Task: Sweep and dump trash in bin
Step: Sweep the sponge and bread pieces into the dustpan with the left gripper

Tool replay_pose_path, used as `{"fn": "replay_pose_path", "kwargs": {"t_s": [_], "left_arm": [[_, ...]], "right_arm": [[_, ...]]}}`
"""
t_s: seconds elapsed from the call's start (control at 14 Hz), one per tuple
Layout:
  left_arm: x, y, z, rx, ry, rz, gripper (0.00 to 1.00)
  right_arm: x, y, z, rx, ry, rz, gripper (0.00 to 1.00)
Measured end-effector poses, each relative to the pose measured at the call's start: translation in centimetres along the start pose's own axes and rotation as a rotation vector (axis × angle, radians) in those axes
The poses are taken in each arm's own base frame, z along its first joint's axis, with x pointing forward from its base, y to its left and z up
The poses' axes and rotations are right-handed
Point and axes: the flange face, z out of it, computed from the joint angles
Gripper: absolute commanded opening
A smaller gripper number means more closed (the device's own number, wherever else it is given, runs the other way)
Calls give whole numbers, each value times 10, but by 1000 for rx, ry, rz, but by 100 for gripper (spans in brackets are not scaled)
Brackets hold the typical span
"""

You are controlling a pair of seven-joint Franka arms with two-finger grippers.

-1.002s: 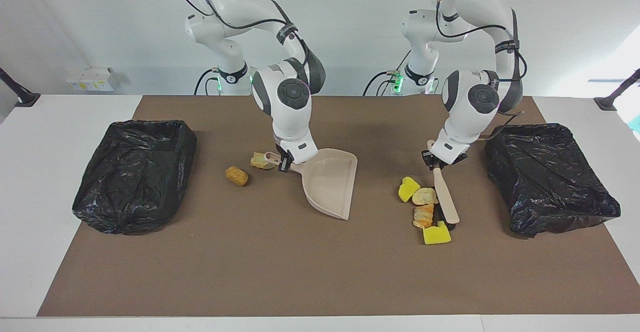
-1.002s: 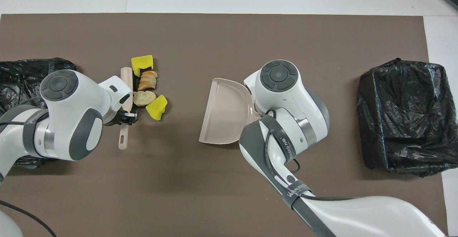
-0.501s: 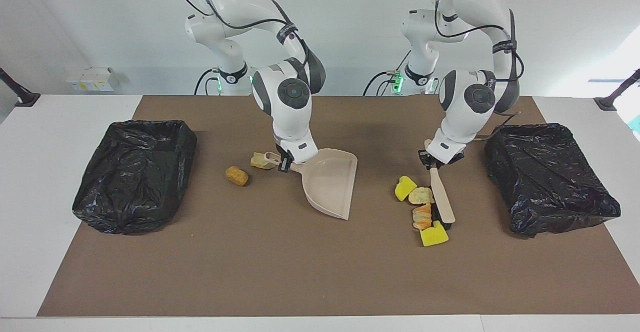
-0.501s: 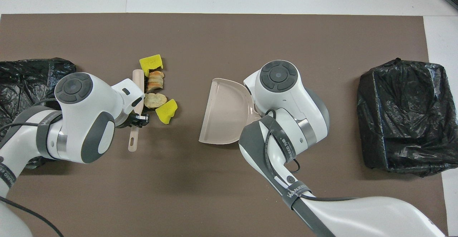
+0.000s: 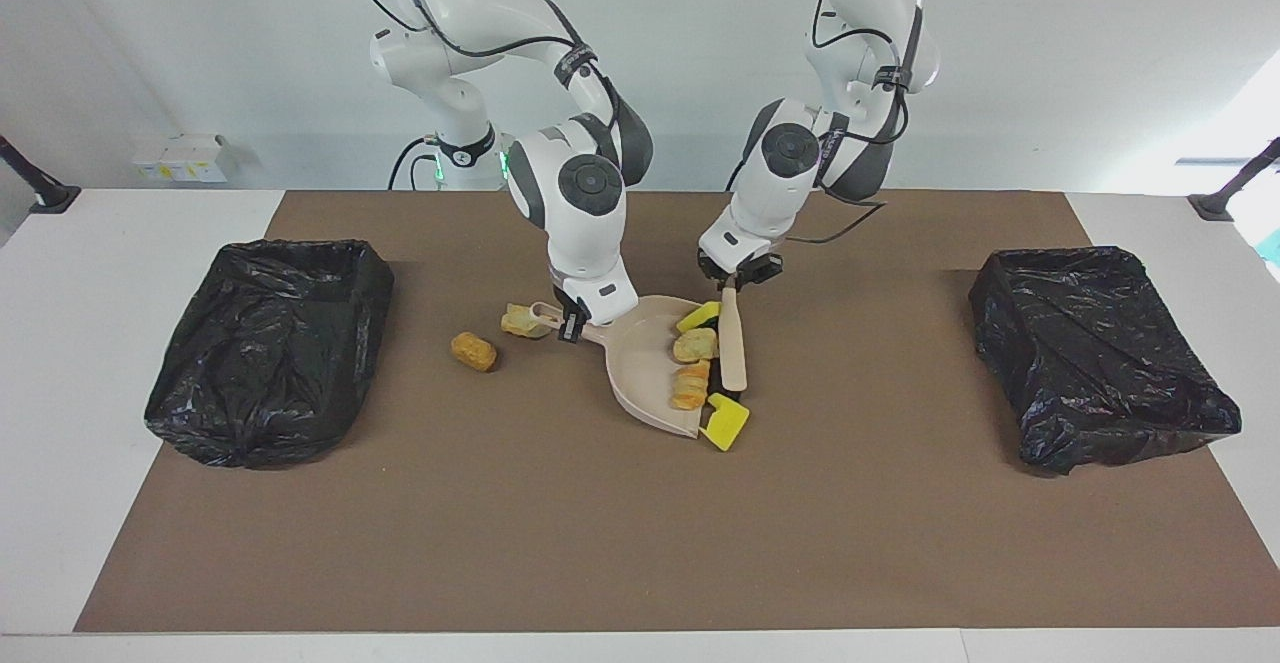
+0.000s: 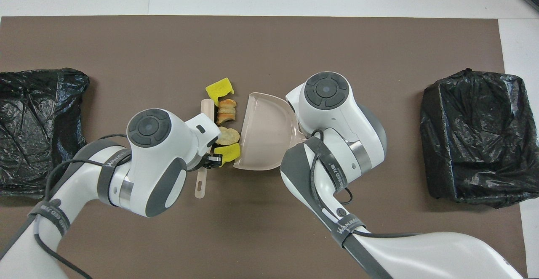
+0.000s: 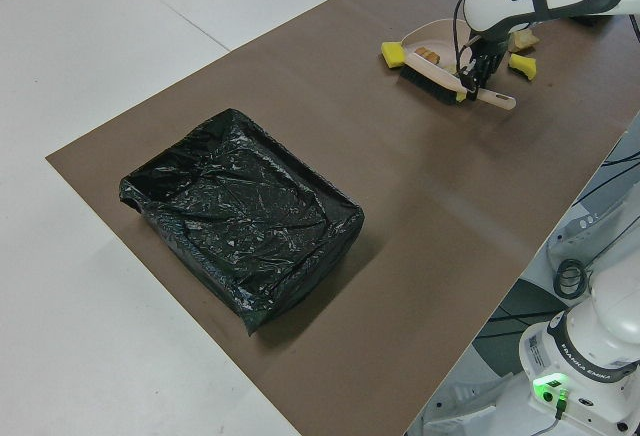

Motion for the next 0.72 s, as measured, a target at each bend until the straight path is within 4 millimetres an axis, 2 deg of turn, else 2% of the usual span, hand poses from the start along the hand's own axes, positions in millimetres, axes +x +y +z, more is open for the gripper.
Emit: {"fn": "replay_pose_path", "kwargs": {"t_s": [0.14,0.36,0.5,0.72], "left_arm": [[-11,16,-2,-17,-4,-63,0],[-10,19,-15,-48,8,-107,0],[-8,15,-36,-85,10,-133,0],[2,-7,-63,-92,54,-124,0]], "right_arm": [[0,0,0,0,-1,-1,0],[0,0,0,0,-1,-1,0],[0,-1,0,0,-1,-1,0],[0,-1,0,0,-1,-1,0]]}}
